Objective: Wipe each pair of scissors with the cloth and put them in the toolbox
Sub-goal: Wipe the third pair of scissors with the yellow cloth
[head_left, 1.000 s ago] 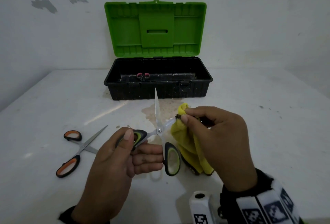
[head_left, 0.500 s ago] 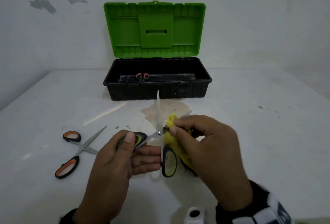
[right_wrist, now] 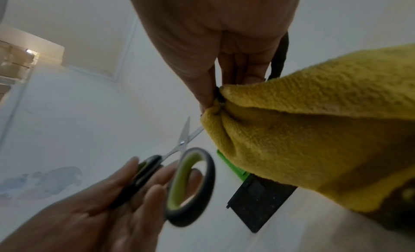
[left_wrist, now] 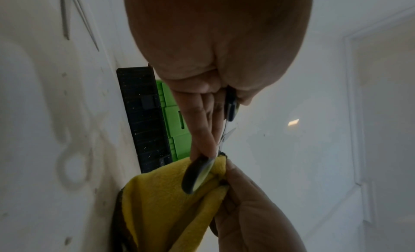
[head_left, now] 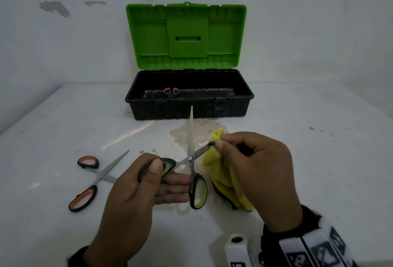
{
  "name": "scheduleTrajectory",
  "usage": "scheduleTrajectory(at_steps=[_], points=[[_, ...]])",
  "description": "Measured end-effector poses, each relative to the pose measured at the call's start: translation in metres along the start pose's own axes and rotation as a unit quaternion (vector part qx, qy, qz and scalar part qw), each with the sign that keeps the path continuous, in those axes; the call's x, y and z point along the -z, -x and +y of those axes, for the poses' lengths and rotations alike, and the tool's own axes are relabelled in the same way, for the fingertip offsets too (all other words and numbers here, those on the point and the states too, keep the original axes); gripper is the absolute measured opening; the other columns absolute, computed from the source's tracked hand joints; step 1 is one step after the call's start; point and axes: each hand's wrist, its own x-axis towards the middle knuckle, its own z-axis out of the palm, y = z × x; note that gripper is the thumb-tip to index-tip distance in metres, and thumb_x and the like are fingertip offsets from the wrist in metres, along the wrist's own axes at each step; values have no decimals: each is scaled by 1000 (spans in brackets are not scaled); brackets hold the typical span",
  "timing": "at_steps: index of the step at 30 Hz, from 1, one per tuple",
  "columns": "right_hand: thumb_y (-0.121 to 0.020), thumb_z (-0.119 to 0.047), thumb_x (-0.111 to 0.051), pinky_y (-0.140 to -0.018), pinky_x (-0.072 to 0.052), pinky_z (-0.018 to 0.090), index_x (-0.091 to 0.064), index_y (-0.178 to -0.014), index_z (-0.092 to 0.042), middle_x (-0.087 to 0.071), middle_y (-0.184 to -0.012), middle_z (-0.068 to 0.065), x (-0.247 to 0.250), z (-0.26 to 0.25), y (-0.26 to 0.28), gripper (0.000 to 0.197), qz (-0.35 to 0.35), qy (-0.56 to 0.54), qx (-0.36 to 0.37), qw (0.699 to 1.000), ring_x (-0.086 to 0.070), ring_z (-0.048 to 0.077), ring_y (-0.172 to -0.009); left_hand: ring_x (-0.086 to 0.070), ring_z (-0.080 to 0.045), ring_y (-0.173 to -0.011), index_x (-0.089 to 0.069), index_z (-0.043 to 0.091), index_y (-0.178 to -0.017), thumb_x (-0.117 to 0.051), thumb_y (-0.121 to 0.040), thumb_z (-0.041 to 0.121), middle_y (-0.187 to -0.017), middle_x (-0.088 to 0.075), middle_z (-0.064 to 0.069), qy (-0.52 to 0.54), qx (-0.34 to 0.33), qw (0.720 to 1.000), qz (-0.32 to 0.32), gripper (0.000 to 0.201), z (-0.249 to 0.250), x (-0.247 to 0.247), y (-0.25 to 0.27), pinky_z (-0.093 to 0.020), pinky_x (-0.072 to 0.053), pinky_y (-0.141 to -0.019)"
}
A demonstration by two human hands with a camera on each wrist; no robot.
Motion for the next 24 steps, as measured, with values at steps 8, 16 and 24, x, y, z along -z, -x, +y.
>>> scheduleTrajectory(at_steps=[8, 16, 24], points=[[-79, -25, -80, -69, -49, 6, -77, -84, -35, -72, -77, -24, 13, 4, -10, 12, 16, -24, -31, 999, -67, -5, -79, -73, -42, -67, -59, -3, -95, -46, -85, 35, -77, -73, -27, 22, 19, 999, 13, 41, -1, -3, -1, -37, -60, -54], [-78, -21, -81, -69, -47, 5, -79, -84, -29, -71, -77, -21, -9, -8, 10, 10, -52, 21, 41, 998, -65, -3, -78, -74, -37, -71, -61, 1, -96, -49, -90, 35, -78, -75, -22, -30, -6, 999, 10, 37, -3, -7, -1, -37, -61, -59], [-79, -23, -81, -69, -48, 6, -76, -79, -38, -69, -82, -30, -8, -8, 6, 16, -81, -18, -16, 996, -65, -5, -80, -76, -23, -73, -65, 19, -89, -45, -90, 36, -79, -78, -3, -152, -92, 984, -6, 26, -5, 6, 0, -35, -63, -63]])
